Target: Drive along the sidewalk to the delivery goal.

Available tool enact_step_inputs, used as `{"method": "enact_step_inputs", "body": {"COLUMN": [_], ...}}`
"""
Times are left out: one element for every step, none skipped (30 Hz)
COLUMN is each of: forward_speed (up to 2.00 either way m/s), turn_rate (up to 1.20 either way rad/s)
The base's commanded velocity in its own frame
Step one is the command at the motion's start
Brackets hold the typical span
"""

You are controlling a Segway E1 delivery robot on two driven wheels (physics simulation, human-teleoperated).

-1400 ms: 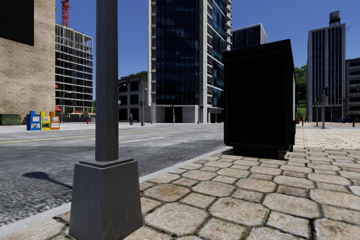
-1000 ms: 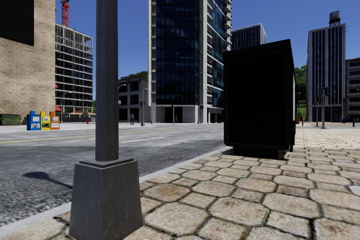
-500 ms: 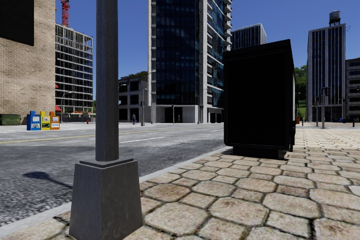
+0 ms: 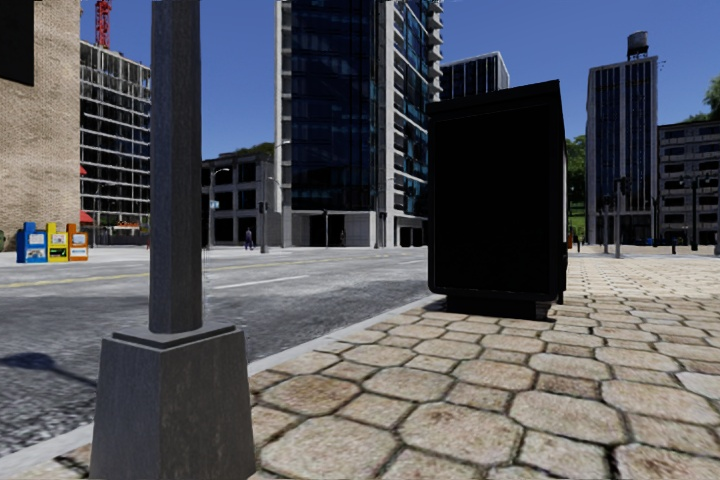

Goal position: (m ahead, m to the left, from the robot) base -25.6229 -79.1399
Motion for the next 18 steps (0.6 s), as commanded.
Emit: {"method": "enact_step_inputs", "body": {"forward_speed": [0.74,0.75,0.76,0.77,0.77,0.77,0.77,0.77,0.77,0.77,0.77,0.77,0.78,0.78,0.78,0.78,0.78,0.78], "turn_rate": [-0.55,-0.56,-0.58,-0.61,-0.64,-0.64,-0.66,-0.68,-0.68,-0.68,-0.69,-0.69,-0.69,-0.69,-0.69,-0.69,-0.69,-0.69]}}
